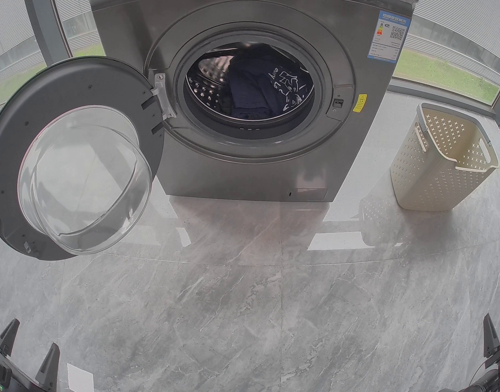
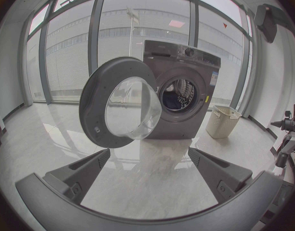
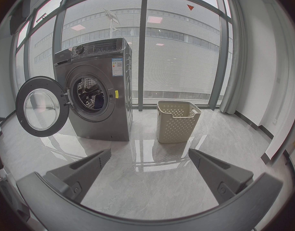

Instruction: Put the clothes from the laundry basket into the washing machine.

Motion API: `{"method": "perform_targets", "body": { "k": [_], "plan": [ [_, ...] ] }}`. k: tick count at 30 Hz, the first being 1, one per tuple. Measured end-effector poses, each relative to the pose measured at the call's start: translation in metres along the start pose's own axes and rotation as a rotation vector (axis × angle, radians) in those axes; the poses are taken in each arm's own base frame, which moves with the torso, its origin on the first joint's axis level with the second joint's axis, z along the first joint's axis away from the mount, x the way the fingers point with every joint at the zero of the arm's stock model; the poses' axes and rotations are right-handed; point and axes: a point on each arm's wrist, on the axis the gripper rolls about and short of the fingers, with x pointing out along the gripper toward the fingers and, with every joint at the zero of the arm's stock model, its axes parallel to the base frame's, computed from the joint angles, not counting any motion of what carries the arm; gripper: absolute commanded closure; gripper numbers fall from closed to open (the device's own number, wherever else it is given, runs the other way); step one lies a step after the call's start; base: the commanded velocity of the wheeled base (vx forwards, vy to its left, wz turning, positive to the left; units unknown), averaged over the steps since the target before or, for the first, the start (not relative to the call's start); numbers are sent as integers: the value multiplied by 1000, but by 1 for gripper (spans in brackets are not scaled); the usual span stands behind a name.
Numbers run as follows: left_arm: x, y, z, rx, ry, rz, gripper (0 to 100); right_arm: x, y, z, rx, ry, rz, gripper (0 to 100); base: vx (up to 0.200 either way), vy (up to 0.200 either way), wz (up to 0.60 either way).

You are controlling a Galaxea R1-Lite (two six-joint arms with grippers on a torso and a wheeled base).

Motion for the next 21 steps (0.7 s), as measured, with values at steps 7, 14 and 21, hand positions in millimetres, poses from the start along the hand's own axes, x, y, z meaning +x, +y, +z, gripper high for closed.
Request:
{"method": "perform_targets", "body": {
  "k": [7, 14, 21],
  "plan": [
    [-4, 2, -6, 18, 8, 147, 0, -1, 1, -1, -3, -4, 51, 0, 0, 0, 0],
    [-5, 0, -10, 40, 26, 87, 0, -1, 2, -6, -10, 49, 106, 0, 0, 0, 0],
    [-6, 0, -11, 41, 29, 73, 0, -1, 2, -7, -16, 55, 123, 0, 0, 171, 0]
  ]
}}
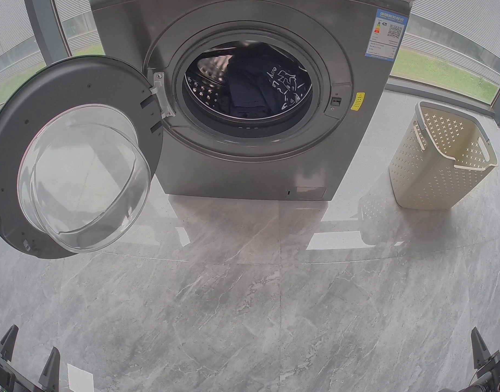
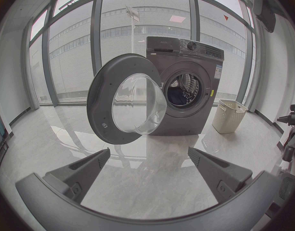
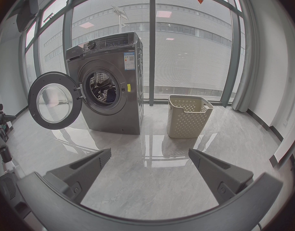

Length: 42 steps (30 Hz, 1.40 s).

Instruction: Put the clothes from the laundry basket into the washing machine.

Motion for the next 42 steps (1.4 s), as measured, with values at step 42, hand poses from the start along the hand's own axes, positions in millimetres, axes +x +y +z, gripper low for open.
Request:
{"method": "perform_targets", "body": {
  "k": [42],
  "plan": [
    [0, 0, 0, -11, 0, 7, 0, 0, 0, 0, 8, 1, -3, 0, 0, 100, -86]
  ]
}}
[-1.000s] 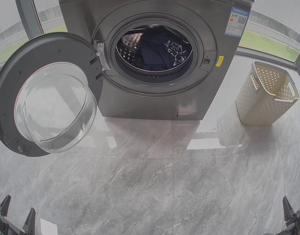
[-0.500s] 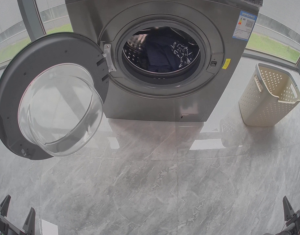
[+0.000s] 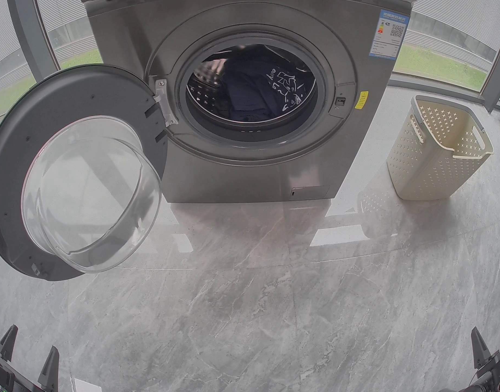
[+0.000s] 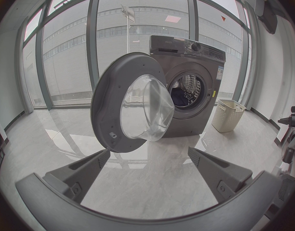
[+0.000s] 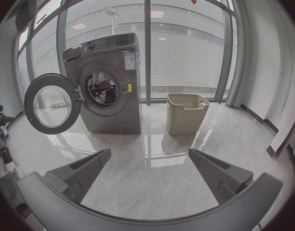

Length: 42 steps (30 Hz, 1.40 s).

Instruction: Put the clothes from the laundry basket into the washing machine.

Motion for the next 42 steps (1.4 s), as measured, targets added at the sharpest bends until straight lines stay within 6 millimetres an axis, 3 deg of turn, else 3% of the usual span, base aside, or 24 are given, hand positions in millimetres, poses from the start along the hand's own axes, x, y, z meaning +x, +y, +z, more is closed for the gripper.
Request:
{"method": "perform_targets", "body": {
  "k": [8, 18, 24, 30, 42],
  "plan": [
    [0, 0, 0, -2, 0, 0, 0, 0, 0, 0, 3, 1, -6, 0, 0, 0, 450],
    [0, 0, 0, -1, 1, 0, 0, 0, 0, 0, 2, 1, -3, 0, 0, 0, 0],
    [0, 0, 0, -1, 1, 0, 0, 0, 0, 0, 0, 1, -3, 0, -200, 0, 0],
    [0, 0, 0, 3, 1, 0, 0, 0, 0, 0, 0, 1, -3, 0, 0, 0, 0],
    [0, 0, 0, 9, 1, 0, 0, 0, 0, 0, 0, 1, -2, 0, 0, 200, 0]
  ]
}}
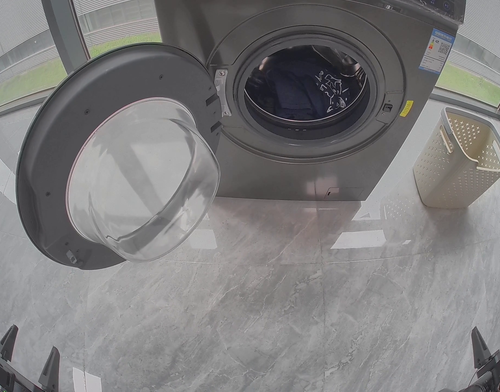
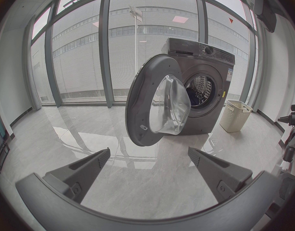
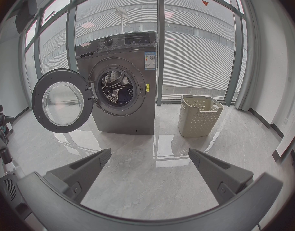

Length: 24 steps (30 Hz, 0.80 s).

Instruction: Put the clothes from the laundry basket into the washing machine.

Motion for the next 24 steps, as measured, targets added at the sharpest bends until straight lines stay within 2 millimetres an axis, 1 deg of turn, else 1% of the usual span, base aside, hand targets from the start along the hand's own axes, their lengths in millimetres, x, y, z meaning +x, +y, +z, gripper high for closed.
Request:
{"method": "perform_targets", "body": {
  "k": [3, 24],
  "plan": [
    [0, 0, 0, 3, 0, -1, 0, 0, 0, 0, -1, 0, 0, 0, 0, 200, 0],
    [0, 0, 2, 17, -17, -9, 0, 0, 0, 0, 0, 0, 3, 0, 0, 0, 0]
  ]
}}
